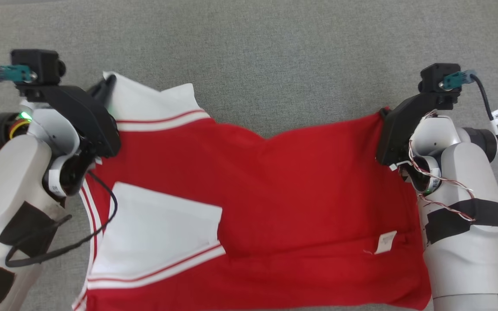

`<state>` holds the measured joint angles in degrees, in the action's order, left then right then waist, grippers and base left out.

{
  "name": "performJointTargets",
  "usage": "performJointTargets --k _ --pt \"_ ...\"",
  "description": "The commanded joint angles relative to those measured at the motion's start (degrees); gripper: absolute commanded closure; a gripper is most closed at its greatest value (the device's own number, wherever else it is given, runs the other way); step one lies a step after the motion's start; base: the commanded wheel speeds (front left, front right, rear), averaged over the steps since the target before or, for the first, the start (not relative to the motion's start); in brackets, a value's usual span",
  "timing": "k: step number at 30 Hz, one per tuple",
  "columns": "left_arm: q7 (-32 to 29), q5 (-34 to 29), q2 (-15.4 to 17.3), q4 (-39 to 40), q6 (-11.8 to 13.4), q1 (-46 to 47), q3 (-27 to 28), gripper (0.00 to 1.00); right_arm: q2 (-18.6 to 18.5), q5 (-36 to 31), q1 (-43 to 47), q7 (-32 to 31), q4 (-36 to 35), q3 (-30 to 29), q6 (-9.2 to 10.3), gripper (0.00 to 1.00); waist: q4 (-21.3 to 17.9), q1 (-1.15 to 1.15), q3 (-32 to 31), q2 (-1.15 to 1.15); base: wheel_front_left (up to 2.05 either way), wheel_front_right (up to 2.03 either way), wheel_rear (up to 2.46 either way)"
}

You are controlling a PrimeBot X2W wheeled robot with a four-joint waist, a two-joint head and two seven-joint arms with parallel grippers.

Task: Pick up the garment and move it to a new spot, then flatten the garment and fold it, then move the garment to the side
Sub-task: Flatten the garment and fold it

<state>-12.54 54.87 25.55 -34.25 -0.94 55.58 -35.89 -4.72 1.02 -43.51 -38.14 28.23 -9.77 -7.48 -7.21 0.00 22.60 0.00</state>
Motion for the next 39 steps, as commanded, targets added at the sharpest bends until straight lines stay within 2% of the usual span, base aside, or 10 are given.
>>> performJointTargets --k 1,4,7,13,14,18,24,28,32,39 --pt "1.52 -0.75 -0.09 -0.3 0.26 1.01 0.76 1.0 -0.11 -0.11 -0.78 1.1 0.14 -0.41 -0.05 1.0 -0.04 0.0 0.07 0.0 0.0 0.0 0.0" --pt "4.97 -1.07 -0.38 -0.63 0.21 1.45 1.56 1.0 0.06 -0.81 -1.61 3.93 0.52 -1.56 -0.05 1.0 -0.09 0.0 0.22 0.0 0.0 0.0 0.0" --pt "8.38 -1.08 -0.67 -1.2 -0.94 1.9 2.44 1.0 0.41 -1.26 -2.39 7.14 1.31 -2.42 -0.05 1.0 -0.07 0.0 0.38 0.0 0.0 0.0 0.0" --pt "11.79 -1.65 -0.5 -1.38 -2.54 2.35 2.68 1.0 0.7 -1.0 -3.89 14.13 2.16 -2.7 -0.05 1.0 0.38 0.0 0.33 0.0 0.0 0.0 0.0" --pt "13.45 -1.68 -0.33 -0.41 -3.68 1.8 2.57 1.0 0.65 -0.12 -3.66 16.54 2.44 -2.19 -0.05 1.0 0.83 0.0 0.04 0.0 0.0 0.0 0.0" --pt "16.72 -0.53 0.1 2.88 -5.55 -1.91 2.05 1.0 -0.72 2.52 -0.86 19.0 1.53 -0.66 -0.05 1.0 2.1 0.0 -1.09 0.0 0.0 0.0 0.0" --pt "23.05 1.98 1.58 12.03 -6.22 -12.87 2.05 1.0 -3.82 6.88 7.59 20.79 -5.52 0.51 -0.05 1.0 3.99 0.0 -4.38 0.0 0.0 0.0 0.0" --pt "25.35 1.34 2.36 18.66 -4.99 -20.87 1.6 1.0 -5.17 9.17 14.81 20.56 -12.12 -0.97 -0.05 1.0 5.44 0.0 -6.29 0.0 0.0 0.0 0.0" --pt "26.63 -0.08 2.41 23.89 -2.8 -27.77 1.0 1.0 -4.77 10.74 21.59 19.95 -18.02 -2.86 -0.05 1.0 6.39 0.0 -7.64 0.0 0.0 0.0 0.0" --pt "27.3 -0.71 2.24 26.69 0.64 -36.15 1.15 1.0 -4.07 11.18 29.39 16.23 -23.27 -4.43 -0.05 1.0 6.64 0.0 -8.93 0.0 0.0 0.0 0.0"
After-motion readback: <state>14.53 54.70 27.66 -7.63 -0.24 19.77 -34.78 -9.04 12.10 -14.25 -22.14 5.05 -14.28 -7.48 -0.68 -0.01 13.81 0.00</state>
